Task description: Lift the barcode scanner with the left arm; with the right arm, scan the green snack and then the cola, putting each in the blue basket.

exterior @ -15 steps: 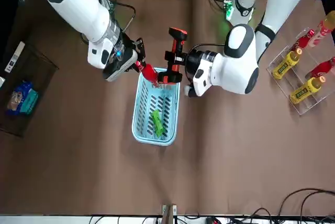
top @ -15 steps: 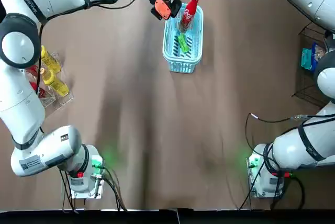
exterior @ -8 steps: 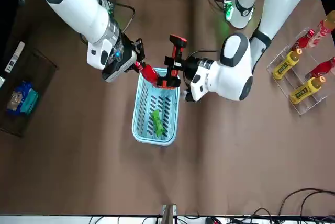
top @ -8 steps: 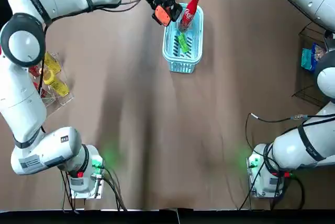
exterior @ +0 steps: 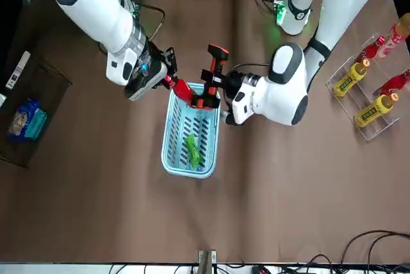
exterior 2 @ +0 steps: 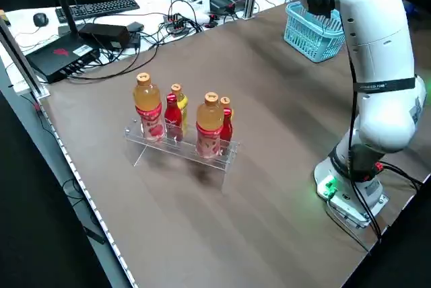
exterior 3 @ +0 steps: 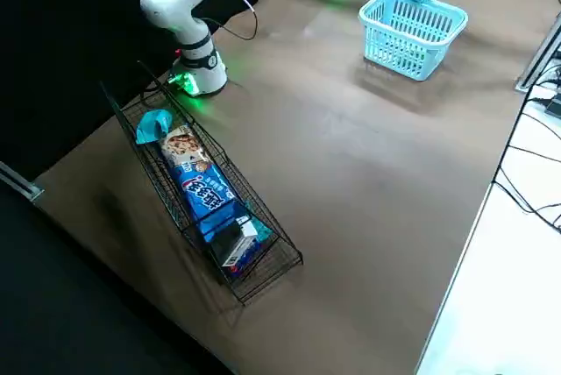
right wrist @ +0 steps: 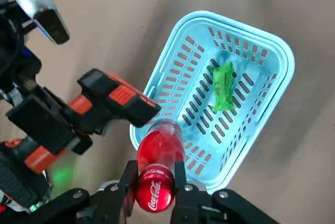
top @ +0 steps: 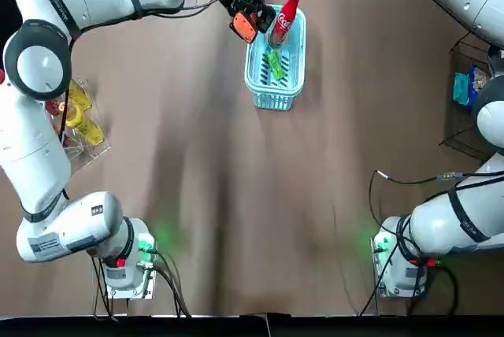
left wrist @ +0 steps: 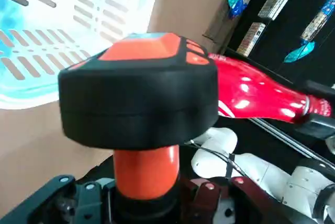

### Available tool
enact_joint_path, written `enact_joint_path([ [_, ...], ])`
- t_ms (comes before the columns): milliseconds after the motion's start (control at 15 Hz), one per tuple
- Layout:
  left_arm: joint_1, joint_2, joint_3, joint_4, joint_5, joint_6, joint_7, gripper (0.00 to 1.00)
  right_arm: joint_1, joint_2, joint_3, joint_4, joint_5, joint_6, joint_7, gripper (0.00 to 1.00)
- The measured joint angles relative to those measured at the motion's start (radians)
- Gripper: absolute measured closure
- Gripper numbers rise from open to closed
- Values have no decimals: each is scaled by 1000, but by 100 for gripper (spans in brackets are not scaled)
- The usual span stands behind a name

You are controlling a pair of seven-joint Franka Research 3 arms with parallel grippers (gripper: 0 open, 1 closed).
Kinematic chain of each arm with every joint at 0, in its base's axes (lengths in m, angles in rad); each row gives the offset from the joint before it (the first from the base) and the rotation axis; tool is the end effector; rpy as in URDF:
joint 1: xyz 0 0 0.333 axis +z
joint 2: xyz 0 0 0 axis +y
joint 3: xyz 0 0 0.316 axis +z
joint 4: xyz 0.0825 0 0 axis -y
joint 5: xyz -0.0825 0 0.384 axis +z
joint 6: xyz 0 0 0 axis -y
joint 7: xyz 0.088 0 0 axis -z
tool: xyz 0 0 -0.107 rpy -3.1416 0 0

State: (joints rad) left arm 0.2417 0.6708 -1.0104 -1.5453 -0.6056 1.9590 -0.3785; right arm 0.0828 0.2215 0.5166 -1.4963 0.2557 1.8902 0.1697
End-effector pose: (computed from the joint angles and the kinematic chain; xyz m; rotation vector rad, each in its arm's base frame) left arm 0.5530 -0.3968 0.4385 2.1024 -0.0199 -0.6955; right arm 0.5372 0.3491 0.5793 -2.6930 -0.4783 -0.0694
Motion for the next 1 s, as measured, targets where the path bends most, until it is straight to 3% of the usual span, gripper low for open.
enact_joint_path([
  [200, 76, -6, 4, 3, 70, 1, -8, 94, 0, 1, 0, 0, 0, 0, 1, 68],
  [400, 165, -6, 8, 2, 292, -14, -39, 94, 11, 18, 0, -2, -27, 1, 1, 68],
  [533, 171, -6, 22, 0, 470, -16, -92, 94, 36, 65, 0, -5, -101, 28, 19, 68],
  [600, 154, -6, 59, -3, 613, -16, -126, 94, 77, 137, 0, -8, -196, 103, 90, 68],
  [1000, 120, 11, 235, -17, 929, -14, -128, 94, 215, 321, -14, -6, -466, 191, 291, 68],
])
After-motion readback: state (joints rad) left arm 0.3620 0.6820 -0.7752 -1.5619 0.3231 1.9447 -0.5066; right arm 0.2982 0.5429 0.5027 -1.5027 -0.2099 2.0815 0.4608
